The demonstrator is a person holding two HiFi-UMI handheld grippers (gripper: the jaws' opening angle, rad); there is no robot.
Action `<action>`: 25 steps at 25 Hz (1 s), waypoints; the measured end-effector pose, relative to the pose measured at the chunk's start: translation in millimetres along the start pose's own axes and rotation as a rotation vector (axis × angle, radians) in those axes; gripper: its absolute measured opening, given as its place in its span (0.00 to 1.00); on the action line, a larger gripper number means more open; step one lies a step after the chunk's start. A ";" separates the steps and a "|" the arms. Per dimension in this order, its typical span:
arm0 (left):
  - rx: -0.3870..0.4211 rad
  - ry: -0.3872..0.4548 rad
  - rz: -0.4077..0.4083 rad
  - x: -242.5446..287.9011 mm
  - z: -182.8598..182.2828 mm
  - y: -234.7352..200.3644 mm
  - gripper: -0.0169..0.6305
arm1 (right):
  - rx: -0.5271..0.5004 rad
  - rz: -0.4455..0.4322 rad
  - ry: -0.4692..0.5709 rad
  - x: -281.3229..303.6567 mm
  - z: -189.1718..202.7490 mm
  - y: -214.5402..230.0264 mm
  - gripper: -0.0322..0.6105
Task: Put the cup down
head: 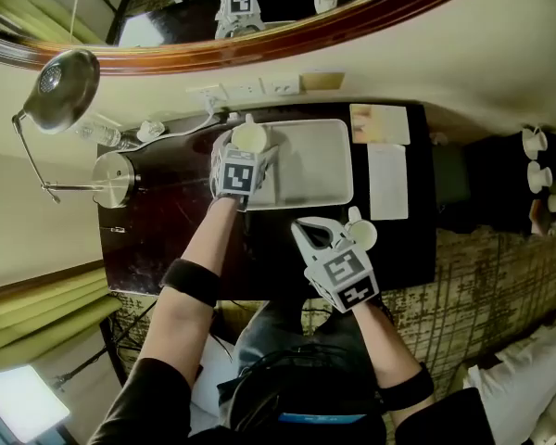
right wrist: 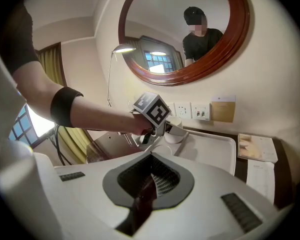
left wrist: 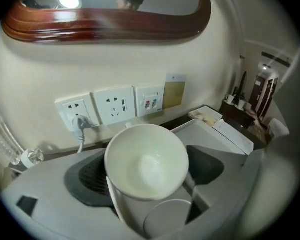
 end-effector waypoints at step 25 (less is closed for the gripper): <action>-0.001 0.041 -0.040 -114.6 4.5 68.9 0.67 | -0.047 -0.022 -0.013 -71.9 13.3 12.2 0.05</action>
Point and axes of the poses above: the fingertips, and each gripper's own axes: x forward along the fingers, y to its right, z out of its underside, the point moved 4 cm from there along -x, backward along the fingers, and after that the axes turned 11 degrees about -z, right-handed, at the moved point
